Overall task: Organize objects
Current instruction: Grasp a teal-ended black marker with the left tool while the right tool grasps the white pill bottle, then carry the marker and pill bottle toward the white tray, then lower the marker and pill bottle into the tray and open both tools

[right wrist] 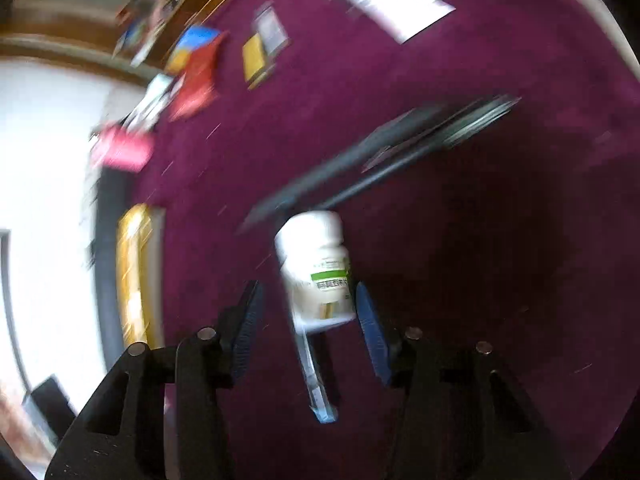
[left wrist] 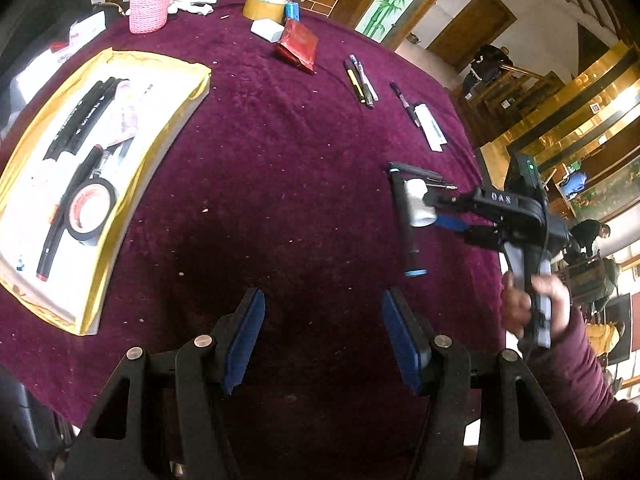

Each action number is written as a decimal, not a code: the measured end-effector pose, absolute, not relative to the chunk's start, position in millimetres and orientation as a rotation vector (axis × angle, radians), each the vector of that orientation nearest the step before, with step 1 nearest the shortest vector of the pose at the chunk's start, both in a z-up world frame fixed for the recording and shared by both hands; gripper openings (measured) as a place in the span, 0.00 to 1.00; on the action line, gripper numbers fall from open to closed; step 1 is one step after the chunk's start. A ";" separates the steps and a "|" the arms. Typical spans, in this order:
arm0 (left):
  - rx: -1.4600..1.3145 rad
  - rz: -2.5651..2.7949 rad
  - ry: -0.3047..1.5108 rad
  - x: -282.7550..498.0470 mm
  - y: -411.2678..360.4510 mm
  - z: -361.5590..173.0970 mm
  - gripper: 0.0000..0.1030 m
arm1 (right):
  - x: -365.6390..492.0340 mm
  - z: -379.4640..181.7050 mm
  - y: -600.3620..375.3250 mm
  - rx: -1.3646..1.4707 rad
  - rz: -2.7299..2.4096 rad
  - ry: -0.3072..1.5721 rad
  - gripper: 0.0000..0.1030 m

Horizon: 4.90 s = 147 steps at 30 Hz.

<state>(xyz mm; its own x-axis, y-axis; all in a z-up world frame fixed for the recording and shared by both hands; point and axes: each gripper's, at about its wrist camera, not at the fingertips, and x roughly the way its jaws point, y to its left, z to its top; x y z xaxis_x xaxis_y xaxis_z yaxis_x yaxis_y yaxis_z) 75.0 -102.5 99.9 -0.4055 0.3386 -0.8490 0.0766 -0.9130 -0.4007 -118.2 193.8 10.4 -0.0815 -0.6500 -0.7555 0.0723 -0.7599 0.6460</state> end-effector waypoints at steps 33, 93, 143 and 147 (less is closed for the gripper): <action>-1.524 2.420 0.090 -44.1 16.2 28.7 0.53 | -88.6 18.5 201.6 1.745 -2.223 -0.329 0.34; -1.633 2.595 -0.473 69.5 -333.0 49.4 0.13 | -32.1 54.6 -100.6 1.612 -1.716 -0.483 0.32; -1.568 2.409 -0.504 105.1 -320.8 65.1 0.50 | -58.8 57.8 -182.4 1.586 -2.073 -0.111 0.50; -1.612 2.403 -0.324 85.0 -292.6 56.9 0.47 | -57.5 61.0 -158.8 1.598 -2.081 -0.201 0.50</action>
